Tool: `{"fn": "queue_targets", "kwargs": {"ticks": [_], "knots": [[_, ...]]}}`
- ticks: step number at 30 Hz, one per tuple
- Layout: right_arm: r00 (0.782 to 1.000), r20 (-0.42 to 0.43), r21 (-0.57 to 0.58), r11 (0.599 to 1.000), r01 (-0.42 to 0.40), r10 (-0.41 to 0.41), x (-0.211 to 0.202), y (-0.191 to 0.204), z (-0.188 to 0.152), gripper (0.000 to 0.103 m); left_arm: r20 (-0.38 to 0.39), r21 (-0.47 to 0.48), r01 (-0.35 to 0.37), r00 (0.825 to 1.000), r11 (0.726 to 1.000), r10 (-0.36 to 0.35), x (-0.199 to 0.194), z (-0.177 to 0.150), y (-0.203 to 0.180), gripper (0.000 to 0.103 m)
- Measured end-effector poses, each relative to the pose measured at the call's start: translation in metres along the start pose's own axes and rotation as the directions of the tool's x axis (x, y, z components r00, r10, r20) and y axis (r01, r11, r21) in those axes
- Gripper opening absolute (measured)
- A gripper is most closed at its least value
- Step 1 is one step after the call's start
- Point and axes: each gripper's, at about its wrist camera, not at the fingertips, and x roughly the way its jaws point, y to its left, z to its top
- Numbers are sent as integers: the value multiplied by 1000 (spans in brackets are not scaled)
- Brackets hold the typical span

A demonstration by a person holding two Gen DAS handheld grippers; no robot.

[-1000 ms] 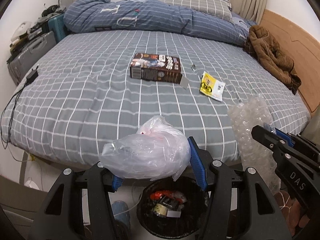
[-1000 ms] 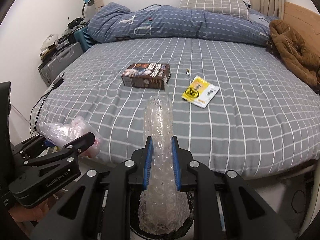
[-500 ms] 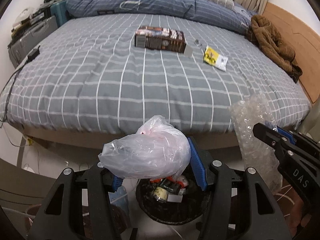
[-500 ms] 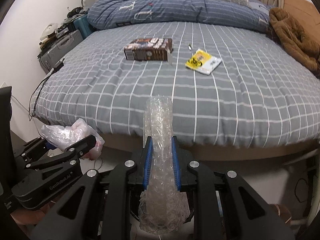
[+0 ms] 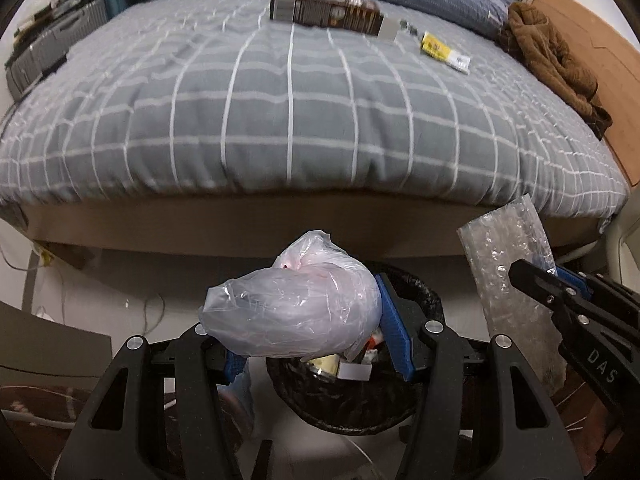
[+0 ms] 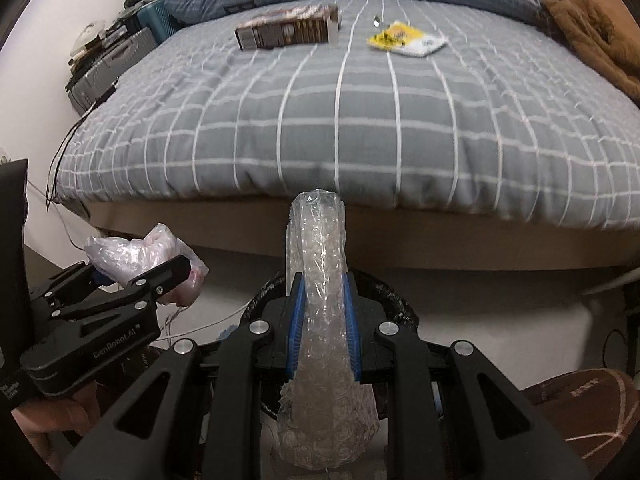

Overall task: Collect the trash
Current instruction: 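Carry the plastic bag and bubble wrap over the black trash bin, then open the right tool to drop the bubble wrap while the left tool drops the plastic bag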

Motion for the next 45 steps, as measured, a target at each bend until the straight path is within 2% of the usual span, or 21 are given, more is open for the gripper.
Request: {"fn": "queue_targets", "kwargs": {"ticks": [10,14,17,18,22,30,35,41,45], "knots": [[997,-70,-12,1000,-17,16,41,12,-11,18,-39,0,-23,999,1000,23,19,-12,15,55],[997,-81,-32,999,-14,11,52,19,-11,22,-47,-10,-36,998,999,35,23,-15,23,55],[996,-87,-36,999,-22,19,58,19,-12,35,-56,-11,-38,998,999,37,27,-17,25,55],[996,-86,-35,999,-24,21,59,17,-13,42,-58,-8,-35,998,999,35,28,-17,24,55],[997,-77,-33,999,2,-5,57,6,-17,59,-57,14,-23,998,1000,23,32,-12,11,55],[997,-23,22,997,76,-75,33,-31,-25,84,-65,66,16,998,998,-11,37,-9,-21,55],[992,2,53,991,124,-124,19,-55,-26,91,-72,83,32,997,996,-26,40,-9,-43,55],[985,7,88,981,173,-175,13,-76,-29,92,-85,98,50,996,994,-42,42,-14,-62,55],[982,15,106,977,183,-186,10,-81,-27,92,-81,108,42,996,993,-33,45,-16,-68,59]]}}
